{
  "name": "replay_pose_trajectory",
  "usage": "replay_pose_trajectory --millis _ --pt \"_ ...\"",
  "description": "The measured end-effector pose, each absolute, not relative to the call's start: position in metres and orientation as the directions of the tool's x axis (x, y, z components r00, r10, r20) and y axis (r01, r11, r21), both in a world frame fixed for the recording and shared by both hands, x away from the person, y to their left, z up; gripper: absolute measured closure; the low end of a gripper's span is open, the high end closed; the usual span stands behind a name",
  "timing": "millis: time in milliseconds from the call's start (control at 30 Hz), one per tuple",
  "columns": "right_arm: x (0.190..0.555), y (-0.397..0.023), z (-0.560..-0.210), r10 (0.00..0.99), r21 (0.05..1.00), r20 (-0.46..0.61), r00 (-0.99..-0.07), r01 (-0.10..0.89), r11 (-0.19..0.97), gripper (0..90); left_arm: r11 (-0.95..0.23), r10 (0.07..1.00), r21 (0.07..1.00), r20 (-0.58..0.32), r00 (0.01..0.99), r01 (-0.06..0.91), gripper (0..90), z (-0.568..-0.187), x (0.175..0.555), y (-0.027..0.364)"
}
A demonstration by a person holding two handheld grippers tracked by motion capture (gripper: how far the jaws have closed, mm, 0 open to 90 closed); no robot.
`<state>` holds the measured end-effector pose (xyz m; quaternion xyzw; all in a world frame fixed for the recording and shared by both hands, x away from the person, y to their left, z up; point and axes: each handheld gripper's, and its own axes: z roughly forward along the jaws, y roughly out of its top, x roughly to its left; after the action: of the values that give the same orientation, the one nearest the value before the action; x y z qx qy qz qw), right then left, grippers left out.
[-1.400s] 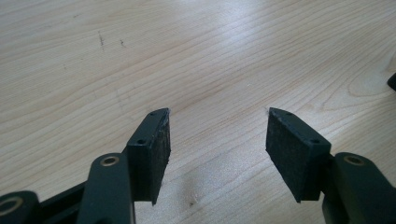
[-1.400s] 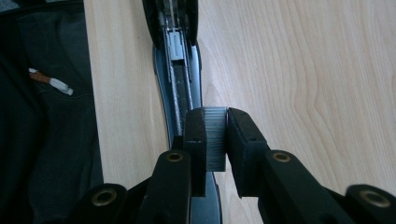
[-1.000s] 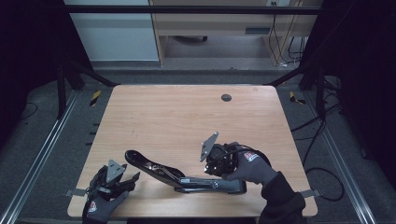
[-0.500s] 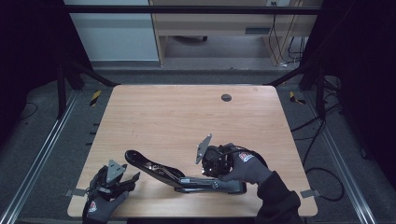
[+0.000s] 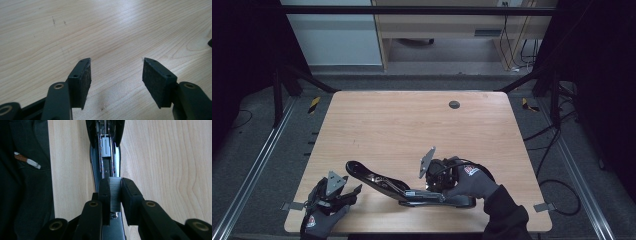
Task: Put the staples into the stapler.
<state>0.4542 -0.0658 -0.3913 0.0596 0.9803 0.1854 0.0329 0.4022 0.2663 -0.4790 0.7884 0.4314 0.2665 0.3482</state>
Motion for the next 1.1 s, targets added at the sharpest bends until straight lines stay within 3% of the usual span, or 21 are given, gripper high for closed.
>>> replay_pose_trajectory --millis 1100 --pt "0.457 -0.068 -0.414 0.122 0.389 -0.012 -0.992 0.107 0.915 78.5 -0.386 0.866 0.779 0.123 0.485 0.493 40.3 -0.479 0.402 0.266"
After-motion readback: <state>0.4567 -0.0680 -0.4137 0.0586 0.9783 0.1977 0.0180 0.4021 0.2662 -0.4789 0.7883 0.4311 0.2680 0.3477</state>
